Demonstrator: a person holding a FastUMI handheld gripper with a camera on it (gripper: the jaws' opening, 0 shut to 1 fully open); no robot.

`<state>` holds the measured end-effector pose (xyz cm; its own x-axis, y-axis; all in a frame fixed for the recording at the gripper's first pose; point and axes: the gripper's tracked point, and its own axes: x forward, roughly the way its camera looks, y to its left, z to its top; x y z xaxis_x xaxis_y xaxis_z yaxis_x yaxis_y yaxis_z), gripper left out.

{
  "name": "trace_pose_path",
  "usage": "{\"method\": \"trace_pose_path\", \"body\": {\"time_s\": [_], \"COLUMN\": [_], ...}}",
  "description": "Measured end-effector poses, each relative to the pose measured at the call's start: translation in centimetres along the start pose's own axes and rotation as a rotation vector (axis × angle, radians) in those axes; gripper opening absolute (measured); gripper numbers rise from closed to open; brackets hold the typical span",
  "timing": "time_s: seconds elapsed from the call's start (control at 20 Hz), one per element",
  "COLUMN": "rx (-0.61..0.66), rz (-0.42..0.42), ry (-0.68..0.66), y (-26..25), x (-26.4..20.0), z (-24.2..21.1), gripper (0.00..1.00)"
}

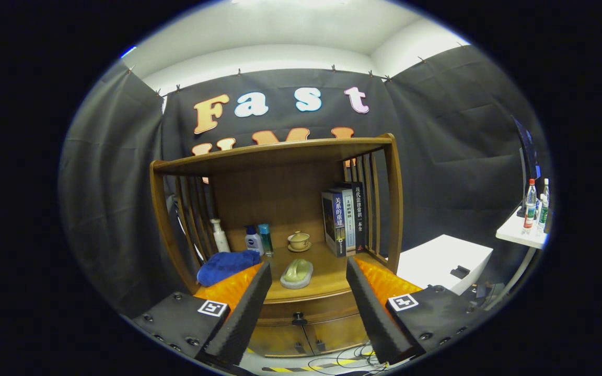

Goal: Pull open the drawer, take out the items inside it, and place them on the countertop above the cabinet.

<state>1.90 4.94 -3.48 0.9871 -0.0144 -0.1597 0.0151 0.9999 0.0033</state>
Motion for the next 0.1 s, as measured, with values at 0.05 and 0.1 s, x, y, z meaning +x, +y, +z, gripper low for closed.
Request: {"method": "trace_pose_path", "body": {"time_s": [0.05, 0.1], "rx": [0.0, 0.003], "rz": [-0.006, -0.007], "ry": [0.001, 0.0], "y": [-0.28, -0.3], "x": [-0.06, -0.11], "z": [-0.06, -0.08], "gripper": [0.96, 0.96]}}
